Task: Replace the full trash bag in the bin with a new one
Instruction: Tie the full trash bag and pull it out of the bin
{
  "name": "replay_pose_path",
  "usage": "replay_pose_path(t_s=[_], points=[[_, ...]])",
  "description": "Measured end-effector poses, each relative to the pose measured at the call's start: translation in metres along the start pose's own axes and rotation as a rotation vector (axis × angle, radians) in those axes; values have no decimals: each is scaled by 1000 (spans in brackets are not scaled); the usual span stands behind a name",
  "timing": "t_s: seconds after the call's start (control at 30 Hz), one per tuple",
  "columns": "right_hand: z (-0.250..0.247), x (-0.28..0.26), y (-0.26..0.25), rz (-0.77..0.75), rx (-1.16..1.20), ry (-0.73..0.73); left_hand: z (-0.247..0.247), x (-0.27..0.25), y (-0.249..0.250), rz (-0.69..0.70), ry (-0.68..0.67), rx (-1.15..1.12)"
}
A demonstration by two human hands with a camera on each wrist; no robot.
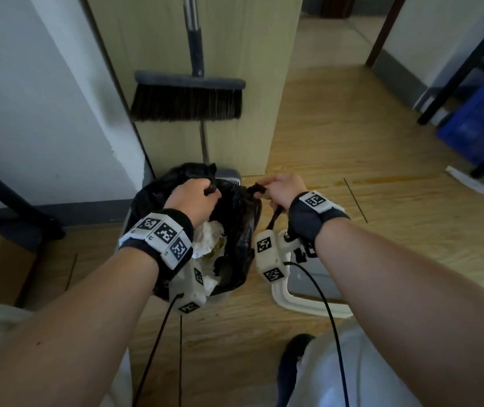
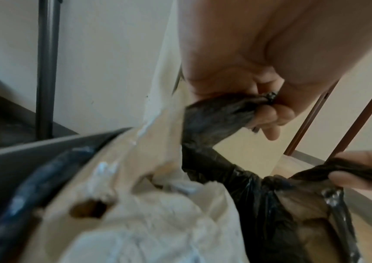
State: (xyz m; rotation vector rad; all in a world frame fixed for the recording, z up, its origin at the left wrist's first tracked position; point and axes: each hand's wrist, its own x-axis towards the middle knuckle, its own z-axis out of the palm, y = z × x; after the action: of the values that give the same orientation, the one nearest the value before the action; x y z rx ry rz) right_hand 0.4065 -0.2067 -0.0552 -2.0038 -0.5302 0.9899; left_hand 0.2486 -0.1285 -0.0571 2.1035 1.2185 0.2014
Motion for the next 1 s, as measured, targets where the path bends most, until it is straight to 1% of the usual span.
replay_pose_path(t_s=[0.1,0.17,0.3,0.33,0.43,0.5,0.57,0.6,0.67,0.7,0.73,0.77,0.8,0.87,0.93,1.0], points=[[5,-16,-21,-51,34,53,-18,-8,6,46,50,3],[8,-23,-34,-100,40,57,-28,-13,10,64,82,1],[15,-37,-59,-176,138,56,-49,-21,19,105,122,-8],[17,-42,-65,-195,166,43,-55,-23,21,116,124,3],[19,-55,-78,-245,189,-58,-75,-29,28,154,135,27],[19,-56,-82,-250,104,-105,-86,-31,31,181,154,29],[16,-50,-77,-200,-24,-133,-91,-32,31,186,151,27],[13,-48,-73,-163,-120,-148,-90,-32,30,178,136,38],[9,-45,-61,-106,-421,-225,-83,-31,27,139,74,65],[7,-45,-57,-89,-531,-258,-78,-31,26,119,36,62],[6,-45,-55,-75,-561,-274,-73,-31,26,109,6,49],[6,-45,-58,-63,-523,-291,-69,-31,29,106,-14,36],[7,-48,-64,-65,-425,-305,-68,-31,32,111,-20,27],[7,-58,-83,-117,-107,-281,-70,-31,41,135,14,9],[5,-66,-99,-215,164,-260,-76,-30,48,172,104,-16],[2,-70,-106,-298,263,-228,-82,-28,51,211,232,-39]])
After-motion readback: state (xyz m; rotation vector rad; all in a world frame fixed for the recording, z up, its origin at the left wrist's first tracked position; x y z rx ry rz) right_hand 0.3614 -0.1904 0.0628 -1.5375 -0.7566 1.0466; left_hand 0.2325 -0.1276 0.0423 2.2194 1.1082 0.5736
